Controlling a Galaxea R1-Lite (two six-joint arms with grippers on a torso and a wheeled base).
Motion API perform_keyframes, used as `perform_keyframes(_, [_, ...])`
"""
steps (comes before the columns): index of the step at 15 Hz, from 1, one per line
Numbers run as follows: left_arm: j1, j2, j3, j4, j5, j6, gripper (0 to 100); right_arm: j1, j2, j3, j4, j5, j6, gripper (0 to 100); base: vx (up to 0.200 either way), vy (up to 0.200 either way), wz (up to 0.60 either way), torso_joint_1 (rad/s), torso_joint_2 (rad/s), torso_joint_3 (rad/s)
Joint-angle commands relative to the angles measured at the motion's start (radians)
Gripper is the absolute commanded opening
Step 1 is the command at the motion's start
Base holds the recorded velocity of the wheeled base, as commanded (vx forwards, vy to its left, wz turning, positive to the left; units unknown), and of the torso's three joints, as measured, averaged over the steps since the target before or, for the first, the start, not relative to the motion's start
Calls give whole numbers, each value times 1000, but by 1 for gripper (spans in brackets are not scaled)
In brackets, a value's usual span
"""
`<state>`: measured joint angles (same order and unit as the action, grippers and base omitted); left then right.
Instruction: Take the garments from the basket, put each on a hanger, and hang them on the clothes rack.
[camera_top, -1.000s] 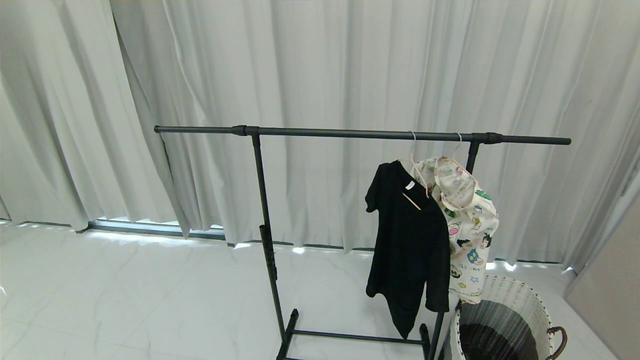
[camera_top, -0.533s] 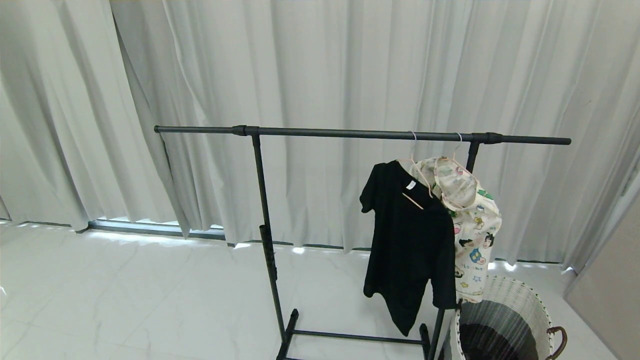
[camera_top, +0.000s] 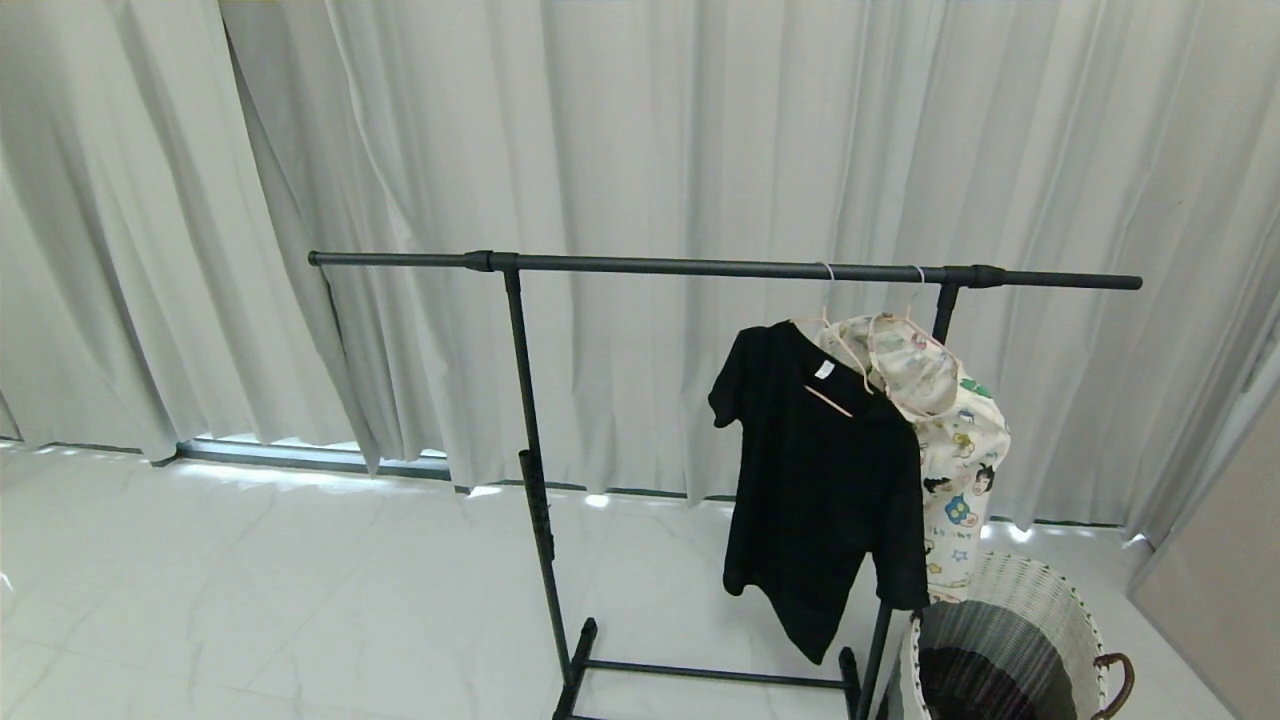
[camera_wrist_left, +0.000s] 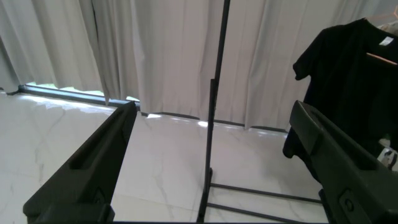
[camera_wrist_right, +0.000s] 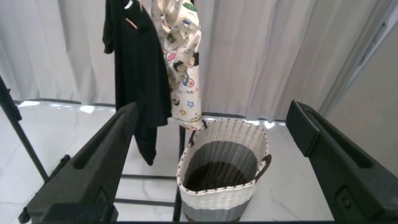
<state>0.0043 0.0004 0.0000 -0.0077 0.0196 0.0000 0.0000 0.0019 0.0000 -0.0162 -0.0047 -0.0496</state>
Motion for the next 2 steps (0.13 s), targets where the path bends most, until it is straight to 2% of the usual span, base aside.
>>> perform_keyframes(1, [0,0,0,-2,0,0,100,0,0,0,-1,0,0,100,0,0,0,0,0,0])
perform_keyframes(2, [0,0,0,0,0,0,100,0,0,0,-1,0,2,100,0,0,0,0,0,0])
